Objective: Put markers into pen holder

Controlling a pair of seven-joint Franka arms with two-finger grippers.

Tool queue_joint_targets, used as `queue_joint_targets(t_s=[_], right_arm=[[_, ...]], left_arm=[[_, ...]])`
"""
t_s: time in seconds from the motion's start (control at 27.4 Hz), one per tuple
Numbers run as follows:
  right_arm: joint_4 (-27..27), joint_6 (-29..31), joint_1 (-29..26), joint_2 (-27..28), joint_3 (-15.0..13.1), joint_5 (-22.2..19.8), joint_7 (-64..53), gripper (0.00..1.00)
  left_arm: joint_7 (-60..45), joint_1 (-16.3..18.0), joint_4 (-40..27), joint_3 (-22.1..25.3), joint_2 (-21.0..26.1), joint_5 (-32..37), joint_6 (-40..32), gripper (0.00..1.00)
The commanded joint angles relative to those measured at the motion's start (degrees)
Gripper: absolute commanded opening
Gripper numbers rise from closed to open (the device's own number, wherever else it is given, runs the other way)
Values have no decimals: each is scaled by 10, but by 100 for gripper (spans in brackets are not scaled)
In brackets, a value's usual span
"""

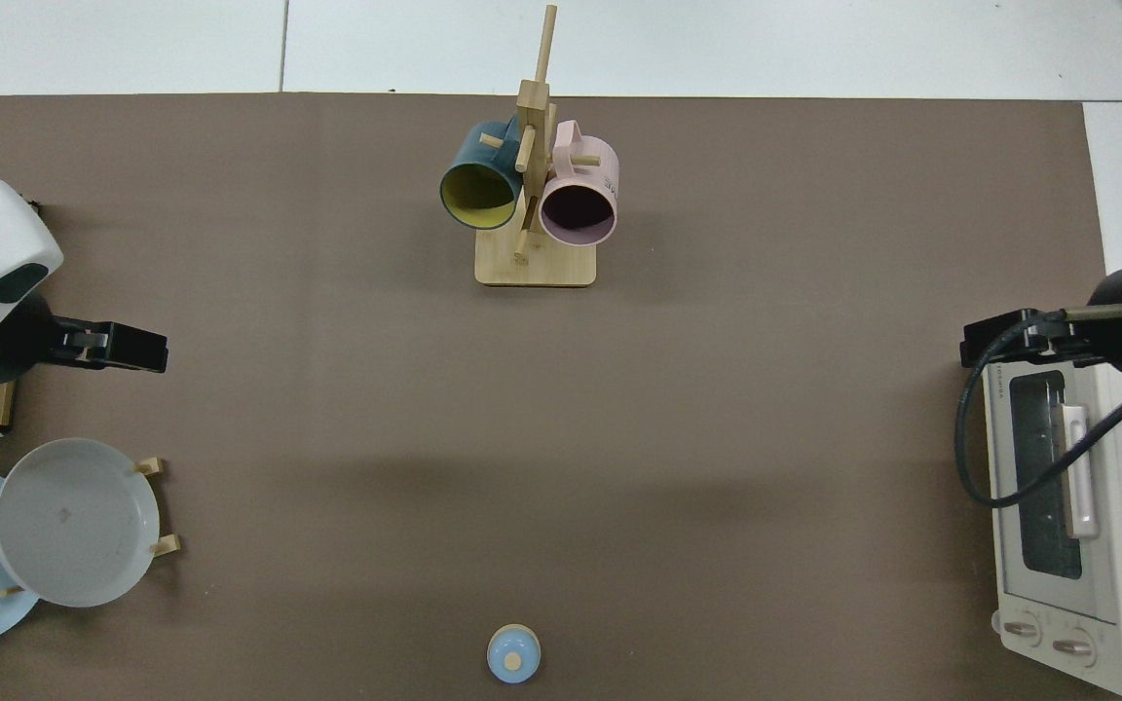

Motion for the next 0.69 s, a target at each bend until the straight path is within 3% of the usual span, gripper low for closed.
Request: queue_joint_targets(t_s=[0.0, 0.66], right_arm=[[-11, -3, -8, -11, 5, -1, -13, 100], [-11, -3, -8, -11, 5, -1, -13, 100]], left_arm=[[8, 3, -10, -4, -12, 7, -8, 100], [-51, 1, -10, -6, -12, 6, -8, 100]])
